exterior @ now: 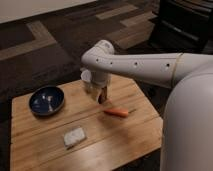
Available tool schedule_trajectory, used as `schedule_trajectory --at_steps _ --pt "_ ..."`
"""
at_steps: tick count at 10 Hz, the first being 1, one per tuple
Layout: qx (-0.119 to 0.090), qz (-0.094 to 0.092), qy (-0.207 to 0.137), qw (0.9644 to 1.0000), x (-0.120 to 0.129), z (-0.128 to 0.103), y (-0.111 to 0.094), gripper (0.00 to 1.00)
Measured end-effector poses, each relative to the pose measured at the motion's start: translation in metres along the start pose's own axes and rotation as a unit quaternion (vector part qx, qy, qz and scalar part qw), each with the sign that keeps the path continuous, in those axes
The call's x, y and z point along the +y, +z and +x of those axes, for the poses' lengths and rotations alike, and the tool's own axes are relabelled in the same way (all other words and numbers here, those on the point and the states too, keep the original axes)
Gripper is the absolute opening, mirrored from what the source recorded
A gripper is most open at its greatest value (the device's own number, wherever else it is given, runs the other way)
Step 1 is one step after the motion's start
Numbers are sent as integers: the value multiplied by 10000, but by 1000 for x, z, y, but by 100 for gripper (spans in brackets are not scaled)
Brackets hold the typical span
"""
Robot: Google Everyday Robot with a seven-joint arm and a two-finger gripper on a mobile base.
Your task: Place the eraser in the ceramic cup
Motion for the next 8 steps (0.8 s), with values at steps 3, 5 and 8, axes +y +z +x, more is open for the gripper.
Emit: schedule_trajectory --at_steps 3,5,8 --pt "-112 -295 -33 9995 -13 -10 25 65" --pt "-161 -315 -82 9993 -22 -17 26 65" --pt "-158 -323 -93 9993 -33 -23 28 65"
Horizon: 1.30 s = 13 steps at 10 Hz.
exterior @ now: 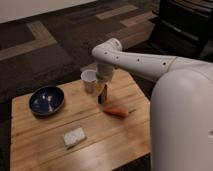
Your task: Place the eraser in the ceramic cup
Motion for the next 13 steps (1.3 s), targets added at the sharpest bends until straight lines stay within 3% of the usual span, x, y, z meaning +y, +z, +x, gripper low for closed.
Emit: schedule_trajectory --at_steps 3,7,8,10,12,13 --pt "11 -45 -9 10000 -2 -7 2 62" --pt "134 -30 -56 9999 -3 -4 -1 6" --pt "184 -38 -59 9998 -2 -2 -1 0" --pt "246 -21 -83 9997 -2 -1 -6 0" --pt "367 288 -219 9987 -18 -3 -25 0" --pt "428 616 -308 9967 -36 -5 -47 0"
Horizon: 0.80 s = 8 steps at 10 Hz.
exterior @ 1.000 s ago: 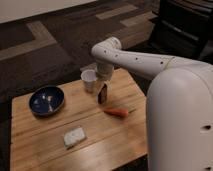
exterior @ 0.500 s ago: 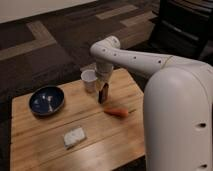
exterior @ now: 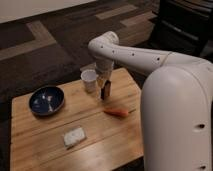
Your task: Place the eraser in the ceramic cup
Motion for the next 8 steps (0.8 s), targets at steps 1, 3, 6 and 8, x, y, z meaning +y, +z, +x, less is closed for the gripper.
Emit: schedule_trajectory --at_steps 1,3,6,8 --pt "36 232 -76 9997 -14 -1 -16 0" --pt "-52 637 -273 9976 -40 -17 -54 0" --pt "-378 877 -369 9947 -66 -43 -93 0" --pt "-611 853 -412 9936 -64 -60 -107 0"
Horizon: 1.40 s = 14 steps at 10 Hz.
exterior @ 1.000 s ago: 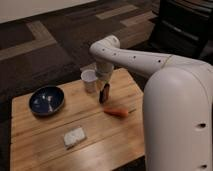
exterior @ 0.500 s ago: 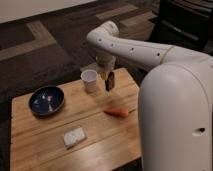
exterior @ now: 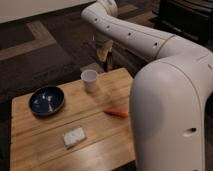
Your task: Place the eraser in the ceramic cup
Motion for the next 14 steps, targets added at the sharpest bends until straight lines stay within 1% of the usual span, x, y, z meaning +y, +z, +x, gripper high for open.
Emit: schedule_trajectory --at_steps 2,3,4,5,6,13,14 --pt "-431 -119 97 9990 10 -25 -9 0" --pt "-697 -191 179 9972 15 -39 -16 0" --pt "-912 -254 259 9952 19 -49 -22 0" --pt "-1204 -338 346 9915 25 -65 -32 0" --pt "-1338 -402 387 9894 29 -72 -37 0" --pt "-1322 -387 396 9897 28 -70 -36 0" --pt "-1289 -407 407 9900 29 -69 -34 0"
